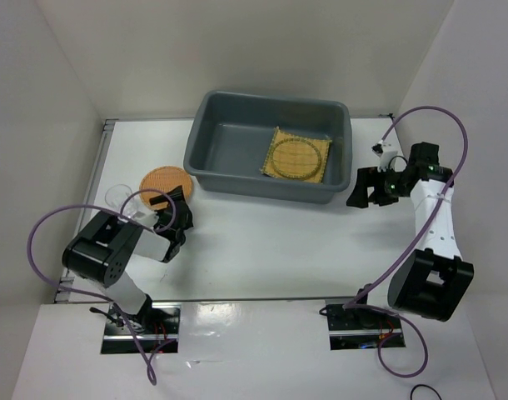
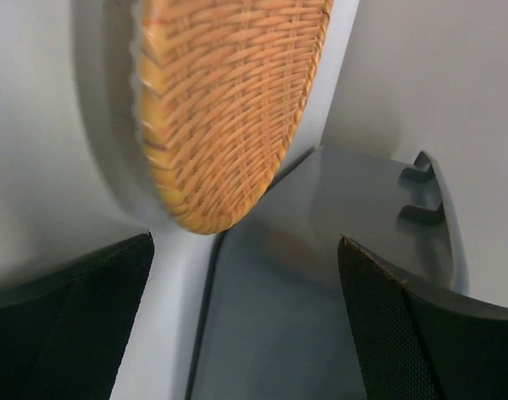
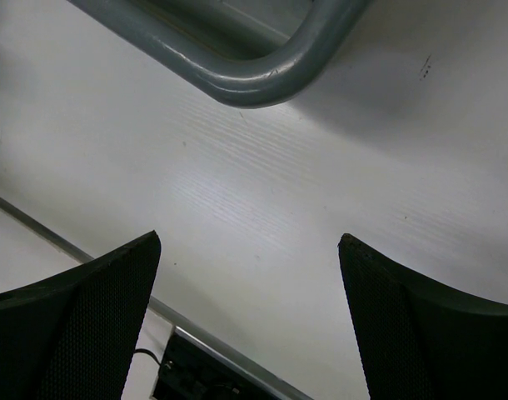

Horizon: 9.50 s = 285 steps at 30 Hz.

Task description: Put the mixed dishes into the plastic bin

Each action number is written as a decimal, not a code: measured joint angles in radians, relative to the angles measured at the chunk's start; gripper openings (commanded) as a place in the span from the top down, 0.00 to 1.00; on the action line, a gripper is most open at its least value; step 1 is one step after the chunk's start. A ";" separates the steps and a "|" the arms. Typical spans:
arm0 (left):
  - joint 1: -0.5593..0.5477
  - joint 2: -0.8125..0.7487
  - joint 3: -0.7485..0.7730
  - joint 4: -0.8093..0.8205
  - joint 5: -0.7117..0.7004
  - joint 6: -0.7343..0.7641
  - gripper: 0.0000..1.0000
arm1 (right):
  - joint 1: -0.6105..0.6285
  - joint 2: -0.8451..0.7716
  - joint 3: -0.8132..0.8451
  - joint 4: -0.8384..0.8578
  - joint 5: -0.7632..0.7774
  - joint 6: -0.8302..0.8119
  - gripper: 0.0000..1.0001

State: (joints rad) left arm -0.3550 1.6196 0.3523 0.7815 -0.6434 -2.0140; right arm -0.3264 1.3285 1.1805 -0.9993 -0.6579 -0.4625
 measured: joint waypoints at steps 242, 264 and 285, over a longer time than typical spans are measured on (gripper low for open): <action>-0.032 0.991 2.731 -1.963 0.297 1.534 0.32 | -0.066 0.071 -0.045 0.026 -0.085 -0.024 0.05; -0.027 0.921 2.679 -2.077 0.322 1.462 0.22 | -0.016 0.147 0.126 0.002 -0.116 -0.032 0.05; -0.050 0.160 1.051 -1.548 0.445 1.248 1.00 | 0.272 0.596 0.463 0.109 0.146 0.082 1.00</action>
State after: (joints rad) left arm -0.4046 1.7798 1.4036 -0.7670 -0.1986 -0.7658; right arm -0.0547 1.9244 1.6436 -0.8902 -0.5121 -0.3801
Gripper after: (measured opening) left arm 0.000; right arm 0.001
